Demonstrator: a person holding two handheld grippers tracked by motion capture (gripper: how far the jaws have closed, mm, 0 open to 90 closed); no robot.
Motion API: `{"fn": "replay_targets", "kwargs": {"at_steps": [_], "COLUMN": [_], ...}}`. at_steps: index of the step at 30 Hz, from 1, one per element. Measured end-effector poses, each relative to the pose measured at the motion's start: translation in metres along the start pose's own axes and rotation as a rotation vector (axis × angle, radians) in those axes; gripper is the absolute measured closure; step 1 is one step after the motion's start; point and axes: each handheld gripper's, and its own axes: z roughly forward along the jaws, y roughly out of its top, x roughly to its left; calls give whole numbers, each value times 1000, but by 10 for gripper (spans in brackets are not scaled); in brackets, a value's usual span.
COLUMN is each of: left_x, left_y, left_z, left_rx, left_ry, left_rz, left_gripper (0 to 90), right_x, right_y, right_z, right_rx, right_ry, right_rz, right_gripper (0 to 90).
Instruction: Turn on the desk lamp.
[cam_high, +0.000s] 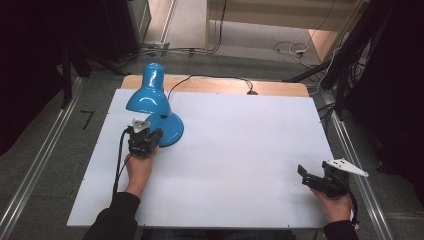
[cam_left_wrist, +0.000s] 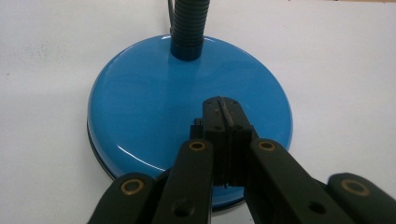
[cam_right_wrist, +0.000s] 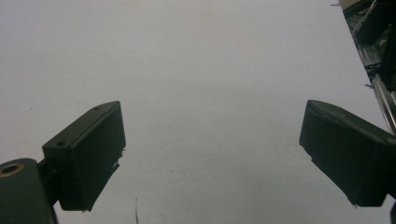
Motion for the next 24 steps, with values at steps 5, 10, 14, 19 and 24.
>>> {"fn": "replay_targets", "kwargs": {"at_steps": [5,10,14,19,24], "left_x": [-1,-1,-1,2,6], "left_y": [-1,-1,-1,2,2], "left_z": [0,0,0,-3,-1], "left_rx": [2,3,-11,-45,-33], "left_ry": [4,4,7,17,31], "left_rz": [3,0,-4,-17,-20], "left_gripper": [900,900,900,900,900], "right_x": [0,0,-1,-3,-2], "right_y": [0,0,0,0,0], "right_z": [0,0,-1,0,1], "right_rx": [-2,-1,-4,-2,-3], "right_ry": [0,0,0,-2,-2], "right_rz": [-1,1,1,7,8], "right_gripper": [55,55,55,55,55]}}
